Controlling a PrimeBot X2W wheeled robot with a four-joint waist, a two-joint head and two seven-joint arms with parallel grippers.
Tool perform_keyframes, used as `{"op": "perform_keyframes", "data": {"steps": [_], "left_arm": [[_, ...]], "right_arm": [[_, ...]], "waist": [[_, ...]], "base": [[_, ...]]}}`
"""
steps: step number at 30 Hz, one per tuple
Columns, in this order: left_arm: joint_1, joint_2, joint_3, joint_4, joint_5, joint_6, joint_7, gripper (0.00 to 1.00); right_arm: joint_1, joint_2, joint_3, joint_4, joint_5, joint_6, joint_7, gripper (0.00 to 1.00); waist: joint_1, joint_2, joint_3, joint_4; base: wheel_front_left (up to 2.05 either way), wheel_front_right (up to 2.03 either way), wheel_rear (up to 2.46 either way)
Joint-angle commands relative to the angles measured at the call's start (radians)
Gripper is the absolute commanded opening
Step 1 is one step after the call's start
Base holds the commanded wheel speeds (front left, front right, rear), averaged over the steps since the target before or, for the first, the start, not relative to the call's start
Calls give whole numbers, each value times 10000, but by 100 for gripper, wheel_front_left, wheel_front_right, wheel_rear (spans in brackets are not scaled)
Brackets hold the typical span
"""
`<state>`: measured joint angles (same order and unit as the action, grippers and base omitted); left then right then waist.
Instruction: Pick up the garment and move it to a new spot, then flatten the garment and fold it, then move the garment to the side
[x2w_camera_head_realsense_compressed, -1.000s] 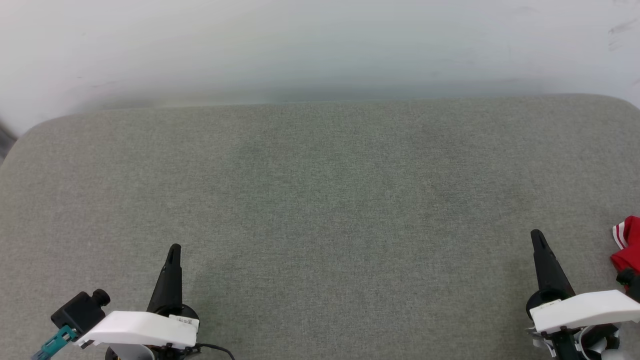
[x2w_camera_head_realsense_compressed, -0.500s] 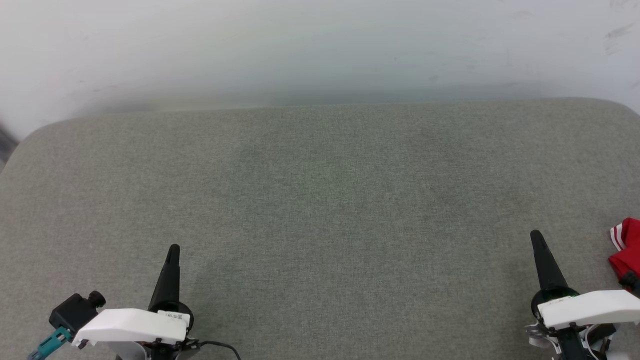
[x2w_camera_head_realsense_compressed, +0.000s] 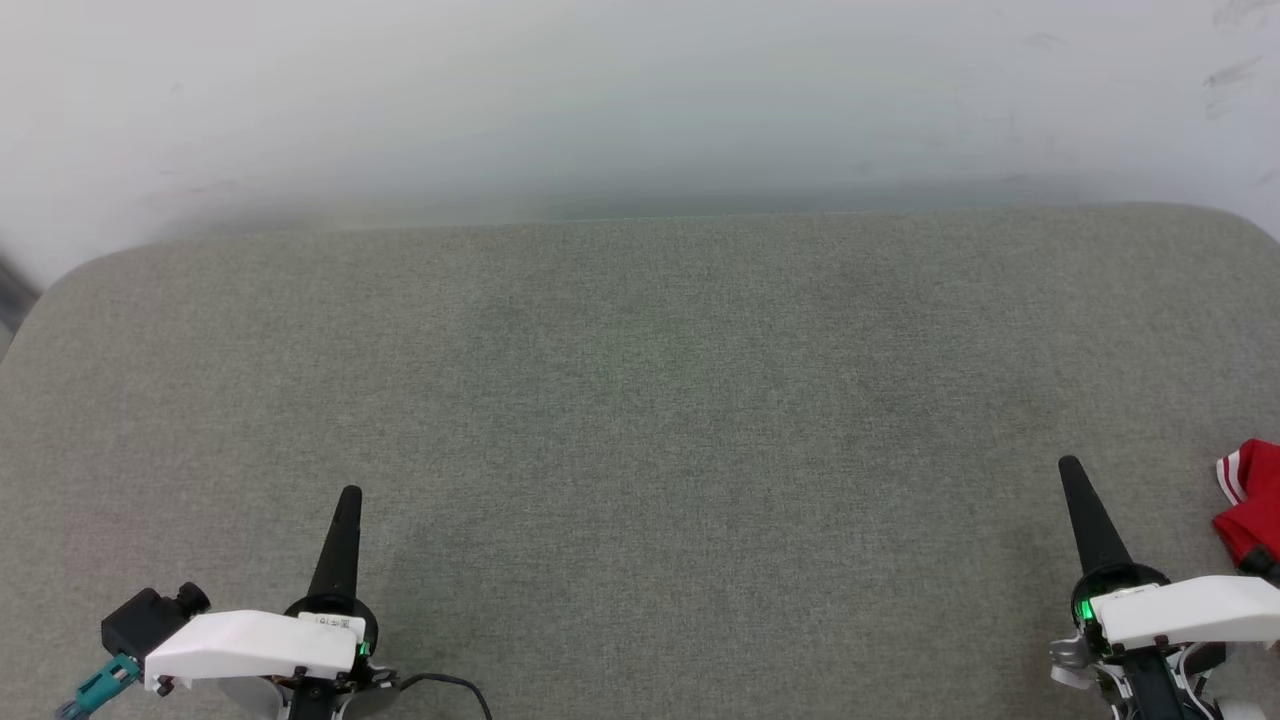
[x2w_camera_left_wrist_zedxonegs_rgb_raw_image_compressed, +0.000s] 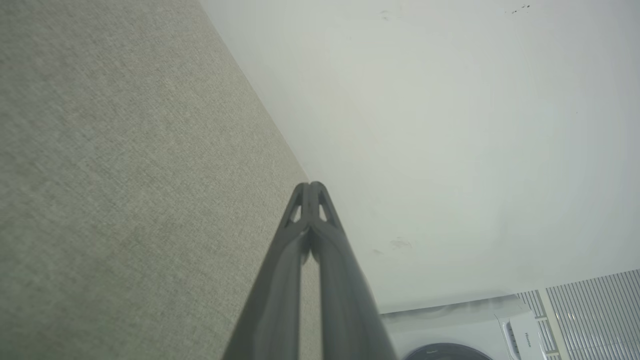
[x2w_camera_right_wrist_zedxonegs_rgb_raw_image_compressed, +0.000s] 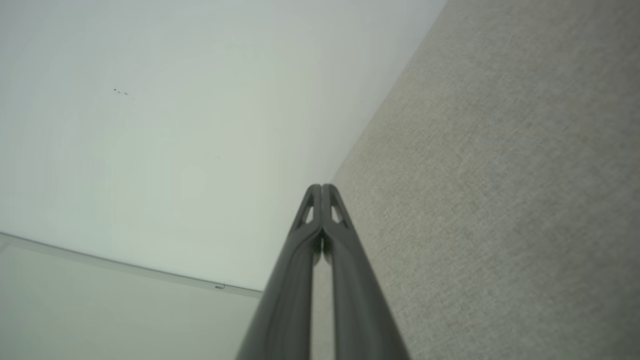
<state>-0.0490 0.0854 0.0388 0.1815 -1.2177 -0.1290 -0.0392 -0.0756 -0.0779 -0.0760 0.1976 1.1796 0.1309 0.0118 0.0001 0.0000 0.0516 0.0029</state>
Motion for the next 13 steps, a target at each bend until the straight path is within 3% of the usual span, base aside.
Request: {"op": "perform_keyframes", "data": {"steps": [1,13], "left_arm": [[-231,39,51,-30,-275,-17,73,0],[-325,3,147,140,-1296,-20,379,0]], "right_arm": [[-167,30,-35,-16,293,-2,78,0],[-226,79,-104,109,1361,-2,315,0]], "waist": [[-1,0,-15,-1],[-1,0,-116,-7]], "base": [[0,0,0],[0,0,0]]}}
